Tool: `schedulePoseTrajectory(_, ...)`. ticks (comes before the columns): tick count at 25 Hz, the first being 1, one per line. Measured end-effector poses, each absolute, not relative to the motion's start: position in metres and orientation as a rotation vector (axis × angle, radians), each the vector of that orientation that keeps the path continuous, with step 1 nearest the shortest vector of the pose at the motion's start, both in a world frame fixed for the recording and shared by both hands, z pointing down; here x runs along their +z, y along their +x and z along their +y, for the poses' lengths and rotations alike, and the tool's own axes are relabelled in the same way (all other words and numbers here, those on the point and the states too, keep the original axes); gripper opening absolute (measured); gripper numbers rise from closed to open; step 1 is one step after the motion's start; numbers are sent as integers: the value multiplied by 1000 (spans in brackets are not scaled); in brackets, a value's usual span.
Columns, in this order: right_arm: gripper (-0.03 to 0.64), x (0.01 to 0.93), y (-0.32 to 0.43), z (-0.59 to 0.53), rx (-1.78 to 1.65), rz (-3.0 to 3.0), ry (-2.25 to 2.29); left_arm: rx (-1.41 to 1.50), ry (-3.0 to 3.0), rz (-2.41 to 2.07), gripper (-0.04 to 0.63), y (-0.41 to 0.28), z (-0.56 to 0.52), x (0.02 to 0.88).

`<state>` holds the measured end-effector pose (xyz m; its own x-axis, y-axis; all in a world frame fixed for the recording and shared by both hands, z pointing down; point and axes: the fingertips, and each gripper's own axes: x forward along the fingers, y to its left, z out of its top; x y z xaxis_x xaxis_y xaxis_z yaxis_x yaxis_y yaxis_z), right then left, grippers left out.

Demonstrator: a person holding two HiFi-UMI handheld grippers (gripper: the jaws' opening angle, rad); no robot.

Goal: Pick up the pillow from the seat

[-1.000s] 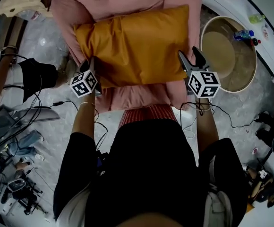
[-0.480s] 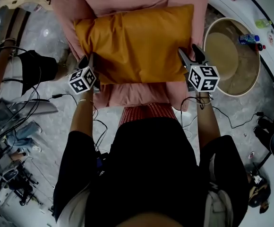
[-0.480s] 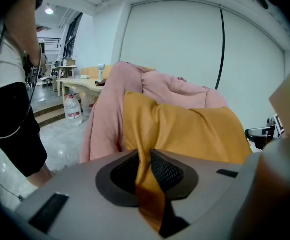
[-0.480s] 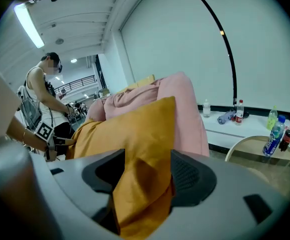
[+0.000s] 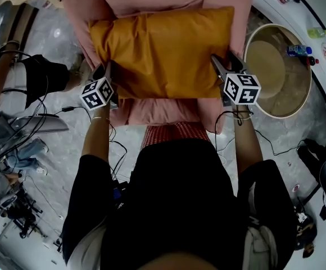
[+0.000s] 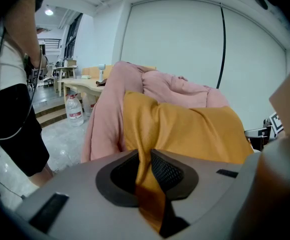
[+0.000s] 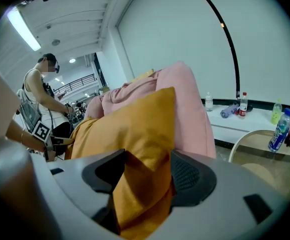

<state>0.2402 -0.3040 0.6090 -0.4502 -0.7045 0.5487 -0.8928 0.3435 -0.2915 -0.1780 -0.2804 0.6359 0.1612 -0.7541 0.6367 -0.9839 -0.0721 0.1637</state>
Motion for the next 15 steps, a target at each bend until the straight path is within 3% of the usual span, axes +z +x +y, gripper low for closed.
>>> schedulePoseTrajectory(12, 270, 619, 236, -304, 945, -2271, 1479, 490, 1873, -1648, 79, -179, -277, 635)
schedulePoseTrajectory(15, 244, 619, 234, -303, 972, -2283, 1486, 468, 1866, -1651, 78, -178, -277, 636)
